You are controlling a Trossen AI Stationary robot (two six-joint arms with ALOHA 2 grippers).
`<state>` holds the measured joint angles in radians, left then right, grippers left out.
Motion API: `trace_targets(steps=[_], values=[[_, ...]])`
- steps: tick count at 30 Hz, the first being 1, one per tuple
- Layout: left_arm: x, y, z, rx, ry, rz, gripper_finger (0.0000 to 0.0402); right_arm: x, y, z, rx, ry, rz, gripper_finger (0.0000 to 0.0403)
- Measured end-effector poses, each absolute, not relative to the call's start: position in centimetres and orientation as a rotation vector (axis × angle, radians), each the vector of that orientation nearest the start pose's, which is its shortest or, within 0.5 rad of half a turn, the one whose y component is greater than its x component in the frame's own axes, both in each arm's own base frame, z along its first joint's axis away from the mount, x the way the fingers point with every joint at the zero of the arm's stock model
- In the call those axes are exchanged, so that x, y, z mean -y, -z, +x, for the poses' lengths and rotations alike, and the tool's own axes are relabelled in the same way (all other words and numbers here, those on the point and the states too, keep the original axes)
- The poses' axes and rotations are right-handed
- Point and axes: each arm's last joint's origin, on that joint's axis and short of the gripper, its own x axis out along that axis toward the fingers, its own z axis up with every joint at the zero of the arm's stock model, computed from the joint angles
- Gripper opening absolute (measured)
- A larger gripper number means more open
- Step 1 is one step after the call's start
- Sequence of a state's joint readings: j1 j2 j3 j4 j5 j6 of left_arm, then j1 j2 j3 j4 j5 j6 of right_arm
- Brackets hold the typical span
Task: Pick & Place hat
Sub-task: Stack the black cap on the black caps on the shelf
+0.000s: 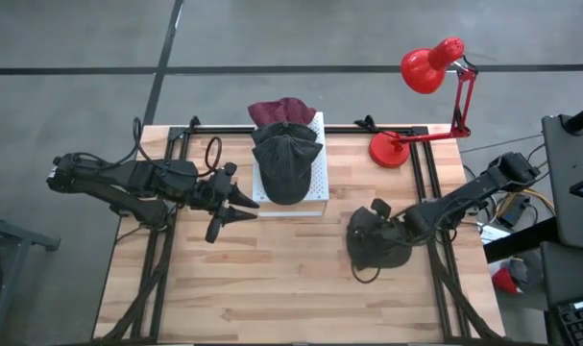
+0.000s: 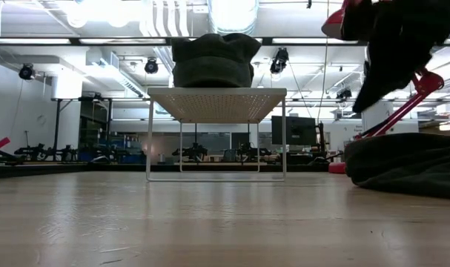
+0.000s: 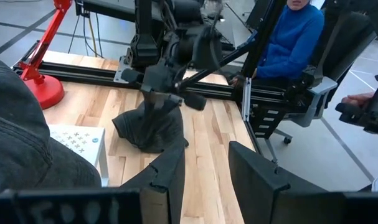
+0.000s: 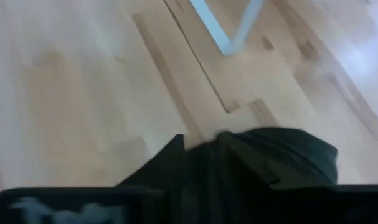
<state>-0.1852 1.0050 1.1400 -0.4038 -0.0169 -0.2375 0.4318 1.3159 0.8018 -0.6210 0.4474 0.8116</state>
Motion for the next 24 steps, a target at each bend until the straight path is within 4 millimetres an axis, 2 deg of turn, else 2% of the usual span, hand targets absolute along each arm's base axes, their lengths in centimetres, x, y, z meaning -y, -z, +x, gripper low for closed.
trace_targets(steps=[6,12,16,19,21,24], values=[[3.7,-39.3,20.3,-0.292,0.135,-0.204,0.012,-8.3,-17.4,22.8,-1.095,0.467,0.11,0.0167],[3.7,-39.2,20.3,-0.302,0.133,-0.202,0.012,-8.3,-12.8,23.9,-1.276,0.49,-0.03,0.0184],[3.7,-39.1,20.2,-0.304,0.133,-0.202,0.012,-8.5,-10.2,24.7,-1.389,0.445,0.01,0.0151],[3.7,-39.1,20.2,-0.308,0.133,-0.203,0.012,-9.6,-10.0,26.1,-1.333,0.295,0.117,0.0088],[3.7,-39.1,20.2,-0.311,0.132,-0.203,0.012,-9.8,-9.8,26.4,-1.307,0.291,0.11,0.0037],[3.7,-39.1,20.2,-0.311,0.132,-0.203,0.012,-9.8,-11.0,26.5,-1.256,0.307,0.141,0.0018]])
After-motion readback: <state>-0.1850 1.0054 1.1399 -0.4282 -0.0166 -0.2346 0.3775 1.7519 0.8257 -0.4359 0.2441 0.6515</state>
